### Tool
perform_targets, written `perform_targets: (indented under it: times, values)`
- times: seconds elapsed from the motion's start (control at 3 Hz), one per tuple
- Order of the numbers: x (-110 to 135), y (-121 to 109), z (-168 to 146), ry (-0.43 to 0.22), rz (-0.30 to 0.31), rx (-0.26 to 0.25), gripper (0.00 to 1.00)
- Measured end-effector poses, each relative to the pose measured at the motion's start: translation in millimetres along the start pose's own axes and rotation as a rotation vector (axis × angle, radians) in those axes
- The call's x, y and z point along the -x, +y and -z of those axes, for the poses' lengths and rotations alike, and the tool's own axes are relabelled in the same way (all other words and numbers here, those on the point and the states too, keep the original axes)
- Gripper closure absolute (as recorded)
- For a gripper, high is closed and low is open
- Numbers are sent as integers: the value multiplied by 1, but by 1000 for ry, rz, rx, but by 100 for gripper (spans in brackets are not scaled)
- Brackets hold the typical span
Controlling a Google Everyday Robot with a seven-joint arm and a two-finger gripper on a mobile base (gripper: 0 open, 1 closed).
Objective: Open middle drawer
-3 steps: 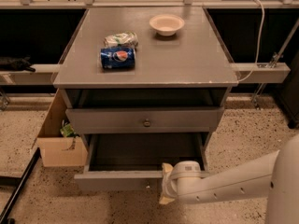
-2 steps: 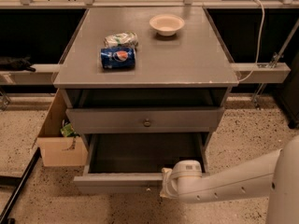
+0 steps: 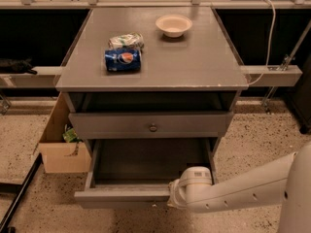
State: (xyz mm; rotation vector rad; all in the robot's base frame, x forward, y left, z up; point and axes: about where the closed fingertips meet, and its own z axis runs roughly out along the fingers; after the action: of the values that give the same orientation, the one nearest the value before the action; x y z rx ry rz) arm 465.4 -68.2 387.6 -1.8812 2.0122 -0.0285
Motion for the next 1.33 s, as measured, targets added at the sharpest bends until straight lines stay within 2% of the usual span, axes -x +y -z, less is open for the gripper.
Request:
perform_targets:
  times: [0.33,1.33]
  values:
    - [0,0,0,0,0,0,93]
    - [0,0,0,0,0,0,20]
